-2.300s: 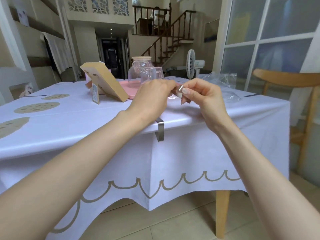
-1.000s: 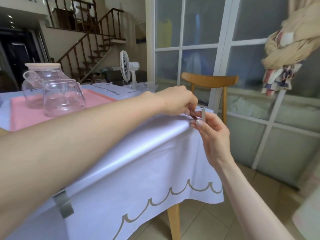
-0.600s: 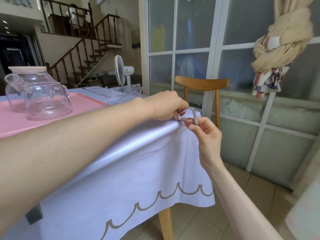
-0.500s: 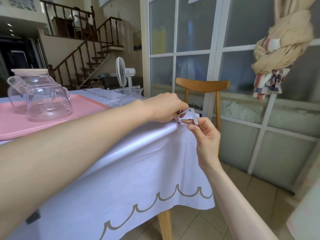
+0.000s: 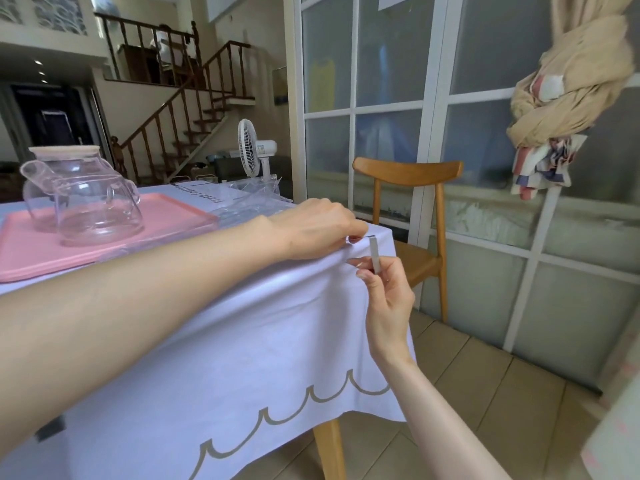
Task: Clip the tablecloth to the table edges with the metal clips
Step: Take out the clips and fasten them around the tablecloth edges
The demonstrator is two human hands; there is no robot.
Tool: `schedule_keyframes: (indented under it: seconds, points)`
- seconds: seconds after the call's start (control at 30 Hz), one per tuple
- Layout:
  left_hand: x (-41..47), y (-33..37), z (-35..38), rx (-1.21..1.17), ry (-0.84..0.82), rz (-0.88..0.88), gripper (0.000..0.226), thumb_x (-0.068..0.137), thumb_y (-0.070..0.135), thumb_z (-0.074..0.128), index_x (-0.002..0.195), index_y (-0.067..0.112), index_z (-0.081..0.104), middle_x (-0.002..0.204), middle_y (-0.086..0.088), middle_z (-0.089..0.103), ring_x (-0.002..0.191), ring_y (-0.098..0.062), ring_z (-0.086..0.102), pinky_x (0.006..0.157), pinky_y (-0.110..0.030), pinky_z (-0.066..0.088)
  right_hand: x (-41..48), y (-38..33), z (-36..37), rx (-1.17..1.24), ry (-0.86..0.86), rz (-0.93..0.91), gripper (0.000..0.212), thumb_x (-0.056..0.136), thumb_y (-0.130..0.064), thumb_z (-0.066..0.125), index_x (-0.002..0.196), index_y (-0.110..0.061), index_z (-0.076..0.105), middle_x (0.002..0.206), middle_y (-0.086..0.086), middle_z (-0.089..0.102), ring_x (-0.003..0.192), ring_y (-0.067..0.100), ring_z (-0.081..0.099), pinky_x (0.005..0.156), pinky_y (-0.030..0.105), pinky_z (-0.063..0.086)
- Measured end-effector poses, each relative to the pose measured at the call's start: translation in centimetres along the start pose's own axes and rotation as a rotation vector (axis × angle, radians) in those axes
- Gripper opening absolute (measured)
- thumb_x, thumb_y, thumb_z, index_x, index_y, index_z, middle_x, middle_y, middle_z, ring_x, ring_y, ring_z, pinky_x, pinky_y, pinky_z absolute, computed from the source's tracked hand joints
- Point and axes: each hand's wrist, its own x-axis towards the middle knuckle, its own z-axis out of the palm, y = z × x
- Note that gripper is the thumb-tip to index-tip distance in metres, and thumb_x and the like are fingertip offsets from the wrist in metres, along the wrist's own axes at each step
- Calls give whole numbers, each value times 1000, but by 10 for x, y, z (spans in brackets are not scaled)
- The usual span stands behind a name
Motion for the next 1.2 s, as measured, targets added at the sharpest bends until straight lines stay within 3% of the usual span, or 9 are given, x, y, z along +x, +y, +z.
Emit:
schedule_keyframes:
  seconds: [0.1,0.23,0.4,0.57,0.63,0.7,0.8,0.93,1.2]
  points:
    - [-1,0,-1,179,-61,-1,17,96,19,38,107,15,51,102,-8,55,87,-33,55,60,-33,28,0,7,6,2,2,48,15,92,-3,53,84,-14,58,79,-19,65,80,0,59,74,13,45]
    - [-5,1,4,195,-92,-30,18,98,21,35,107,14,49,101,-9,53,90,-32,55,62,-33,26,-5,18,15,-5,35,65,6,89,-17,56,85,-15,59,84,-11,64,84,9,59,75,18,45]
    - [-1,-3,1,-101,-115,-124,29,91,14,44,117,17,56,104,-11,63,96,-34,56,75,-36,46,-6,22,11,-42,51,28,7,82,-24,61,79,-18,63,98,-5,51,95,11,51,78,16,43]
    - [-18,-8,-3,-347,-130,-200,35,89,31,48,117,17,63,106,-4,70,99,-22,60,87,-28,45,-2,27,-16,-90,-184,-45,36,87,-47,54,106,-19,68,102,0,61,102,17,58,86,31,47]
    - [-31,-10,-4,-395,-240,-216,46,90,45,50,133,27,51,135,2,55,118,-16,52,97,-21,36,9,19,-22,-158,-154,-82,30,79,-40,62,106,-27,62,104,-4,59,102,13,56,83,27,44]
    - [-42,-8,-1,-374,-340,-208,56,93,48,44,145,33,28,154,5,24,138,-15,30,112,-24,22,26,10,-29,-283,-183,-147,42,71,-40,66,112,-34,55,117,-9,54,115,10,49,92,23,39]
    - [-53,-2,0,-308,-341,-259,66,93,50,40,149,26,16,157,4,11,142,-17,21,114,-26,18,54,-1,-37,-472,-468,-160,59,70,-45,72,125,-31,55,140,-15,43,136,3,29,113,30,22]
    - [-61,4,4,-329,-353,-317,69,94,47,41,150,23,9,157,8,3,144,-10,12,109,-16,10,79,-14,-39,-524,-705,-41,54,71,-31,79,121,-34,59,134,-16,53,134,-2,33,119,45,9]
    - [-64,11,7,-529,-321,-399,65,97,38,40,149,25,4,157,11,-4,143,-3,-1,104,-9,0,87,-10,-35,-556,-675,-91,49,66,-34,81,112,-34,66,116,-28,56,118,-3,45,108,36,31]
